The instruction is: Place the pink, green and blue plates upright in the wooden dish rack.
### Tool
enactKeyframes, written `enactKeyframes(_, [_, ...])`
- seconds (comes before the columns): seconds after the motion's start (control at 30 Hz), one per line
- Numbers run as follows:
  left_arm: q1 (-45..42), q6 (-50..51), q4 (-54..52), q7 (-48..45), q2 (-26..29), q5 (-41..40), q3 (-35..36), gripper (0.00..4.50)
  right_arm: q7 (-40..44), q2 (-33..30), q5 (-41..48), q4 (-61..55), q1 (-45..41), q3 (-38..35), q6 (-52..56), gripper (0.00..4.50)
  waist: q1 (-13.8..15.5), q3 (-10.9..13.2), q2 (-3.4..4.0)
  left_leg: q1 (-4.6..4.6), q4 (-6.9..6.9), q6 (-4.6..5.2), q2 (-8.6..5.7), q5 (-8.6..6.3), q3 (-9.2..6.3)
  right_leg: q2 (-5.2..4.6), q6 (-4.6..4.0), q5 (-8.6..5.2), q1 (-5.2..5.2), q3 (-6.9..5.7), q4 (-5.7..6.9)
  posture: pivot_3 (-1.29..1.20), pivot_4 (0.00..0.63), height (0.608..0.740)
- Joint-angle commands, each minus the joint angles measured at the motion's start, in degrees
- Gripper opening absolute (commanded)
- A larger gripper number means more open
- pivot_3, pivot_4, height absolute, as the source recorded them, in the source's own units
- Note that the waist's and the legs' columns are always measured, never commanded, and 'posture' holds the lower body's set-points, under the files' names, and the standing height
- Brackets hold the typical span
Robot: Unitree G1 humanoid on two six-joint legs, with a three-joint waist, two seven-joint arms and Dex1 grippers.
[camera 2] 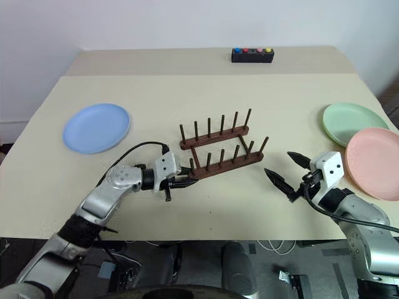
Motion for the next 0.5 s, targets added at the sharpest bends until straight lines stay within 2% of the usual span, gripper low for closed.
enactKeyframes(0.03, [-5.26,-5.85,7.99,-4.76,-2.44,0.88,-1.27,0.75,-0.14,-0.03,0.25,-2.91,1.45,-1.69,-0.66,4.5,-0.02,0.01,-0.02,-0.01,0.0,0.0,0.0,0.0,0.0,0.0,0.0,0.0,-0.02,0.0,-0.01,0.0,0.15,0.74])
enactKeyframes(0.17, [-12.42,-12.81,19.82,-8.04,-6.42,3.18,-1.94,0.75,-0.73,0.49,0.14,-3.53,4.46,-3.79,-1.66,4.5,-0.04,0.05,-0.08,-0.1,0.02,0.01,-0.02,0.0,-0.02,0.0,0.01,0.02,-0.07,-0.01,-0.01,0.0,0.15,0.74])
enactKeyframes(0.5, [-18.59,-21.79,33.83,-12.58,-10.66,5.32,-0.75,0.75,-1.67,1.42,0.27,-4.98,8.13,-5.72,-2.81,4.5,-0.25,0.05,-0.09,-0.28,0.01,0.1,-0.01,-0.06,-0.02,0.02,0.26,0.12,-0.28,0.0,0.03,0.0,0.15,0.74])
